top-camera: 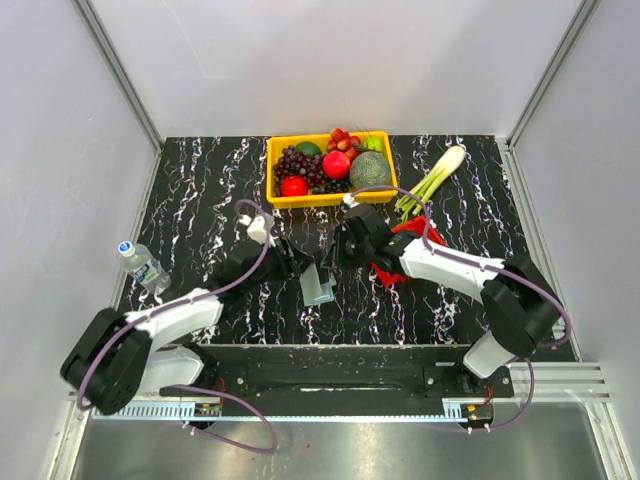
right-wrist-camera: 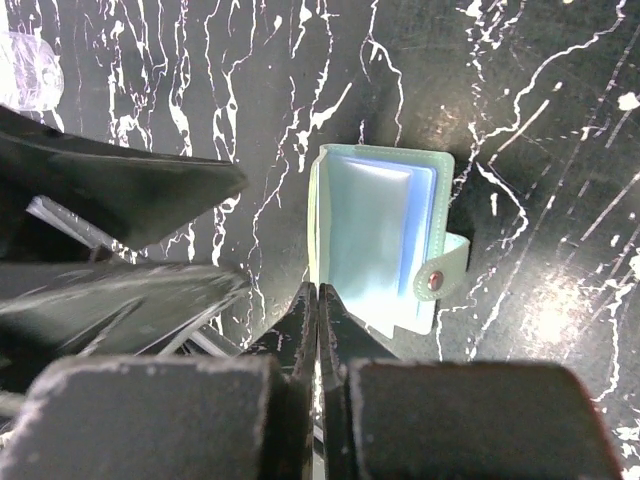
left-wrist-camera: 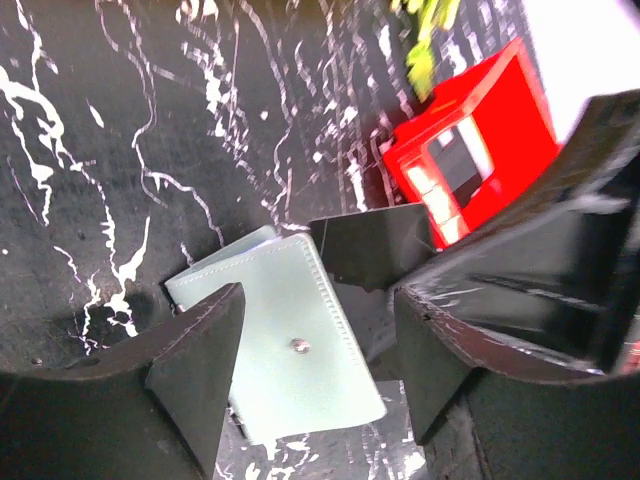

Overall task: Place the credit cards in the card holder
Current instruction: Open the card holder at the center of the board.

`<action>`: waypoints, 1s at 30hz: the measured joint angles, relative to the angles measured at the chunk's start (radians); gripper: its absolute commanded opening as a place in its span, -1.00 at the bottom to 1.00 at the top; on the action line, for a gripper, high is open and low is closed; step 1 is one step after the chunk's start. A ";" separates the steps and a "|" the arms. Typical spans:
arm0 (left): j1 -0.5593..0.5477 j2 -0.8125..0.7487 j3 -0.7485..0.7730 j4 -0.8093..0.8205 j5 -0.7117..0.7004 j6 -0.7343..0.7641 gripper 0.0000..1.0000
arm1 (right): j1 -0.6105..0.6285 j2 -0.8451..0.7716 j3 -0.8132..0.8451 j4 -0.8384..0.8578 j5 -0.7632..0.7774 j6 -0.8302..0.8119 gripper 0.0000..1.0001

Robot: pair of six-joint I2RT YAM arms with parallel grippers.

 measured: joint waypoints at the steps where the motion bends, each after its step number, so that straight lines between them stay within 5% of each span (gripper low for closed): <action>1: 0.004 -0.037 -0.003 -0.012 -0.006 0.002 0.37 | 0.007 0.009 0.013 -0.009 0.010 -0.003 -1.00; 18: 0.034 -0.129 -0.097 -0.100 -0.015 -0.038 0.43 | 0.052 0.102 0.063 -0.002 -0.001 0.022 -1.00; 30: 0.034 -0.128 -0.124 -0.005 -0.004 -0.090 0.47 | 0.085 0.102 0.064 0.004 -0.008 0.027 -1.00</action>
